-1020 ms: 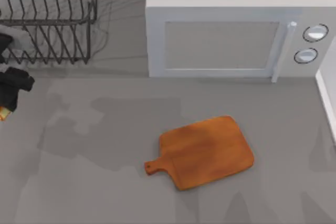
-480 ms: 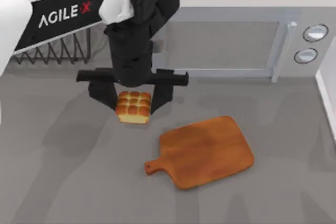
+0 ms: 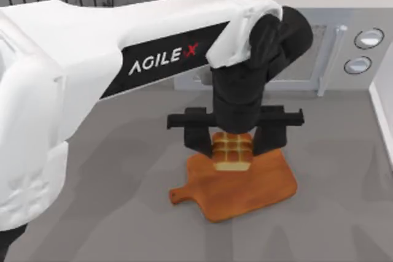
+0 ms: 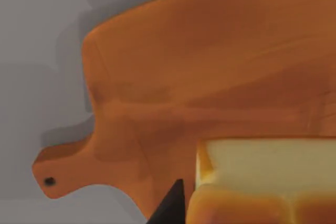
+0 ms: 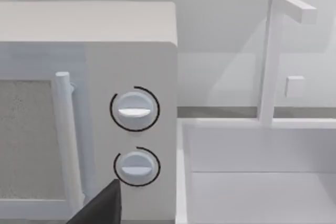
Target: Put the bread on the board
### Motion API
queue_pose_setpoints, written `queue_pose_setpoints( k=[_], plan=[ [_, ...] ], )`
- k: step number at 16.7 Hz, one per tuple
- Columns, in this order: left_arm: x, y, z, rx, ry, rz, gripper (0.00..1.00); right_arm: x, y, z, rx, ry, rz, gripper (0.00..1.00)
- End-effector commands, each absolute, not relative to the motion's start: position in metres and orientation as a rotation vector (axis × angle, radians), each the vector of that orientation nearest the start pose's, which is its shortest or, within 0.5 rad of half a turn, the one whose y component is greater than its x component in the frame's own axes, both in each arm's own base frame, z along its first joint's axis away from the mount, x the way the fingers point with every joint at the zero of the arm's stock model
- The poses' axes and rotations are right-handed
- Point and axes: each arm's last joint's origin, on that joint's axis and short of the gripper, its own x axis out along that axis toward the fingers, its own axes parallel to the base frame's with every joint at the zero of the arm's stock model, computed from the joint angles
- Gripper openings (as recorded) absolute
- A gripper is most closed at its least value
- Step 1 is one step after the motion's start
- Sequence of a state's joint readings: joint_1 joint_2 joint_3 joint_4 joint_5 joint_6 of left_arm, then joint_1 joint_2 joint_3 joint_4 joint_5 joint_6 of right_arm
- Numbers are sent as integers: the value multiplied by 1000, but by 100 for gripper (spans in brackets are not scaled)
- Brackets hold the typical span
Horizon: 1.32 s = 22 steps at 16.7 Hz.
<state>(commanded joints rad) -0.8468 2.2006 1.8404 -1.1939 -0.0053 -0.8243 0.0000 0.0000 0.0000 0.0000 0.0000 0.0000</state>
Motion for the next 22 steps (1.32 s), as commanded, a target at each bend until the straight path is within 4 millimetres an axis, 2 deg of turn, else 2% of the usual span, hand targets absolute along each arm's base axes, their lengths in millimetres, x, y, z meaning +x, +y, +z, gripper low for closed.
queue_pose_setpoints(
  k=[7, 18, 22],
  plan=[
    [292, -320, 182, 3, 1553, -13, 0, 106, -1, 160, 0, 0, 0, 100],
    [291, -322, 157, -10, 1535, -33, 0, 106, -1, 160, 0, 0, 0, 100],
    [291, -322, 142, 1, 1549, -20, 0, 106, -1, 160, 0, 0, 0, 100]
  ],
)
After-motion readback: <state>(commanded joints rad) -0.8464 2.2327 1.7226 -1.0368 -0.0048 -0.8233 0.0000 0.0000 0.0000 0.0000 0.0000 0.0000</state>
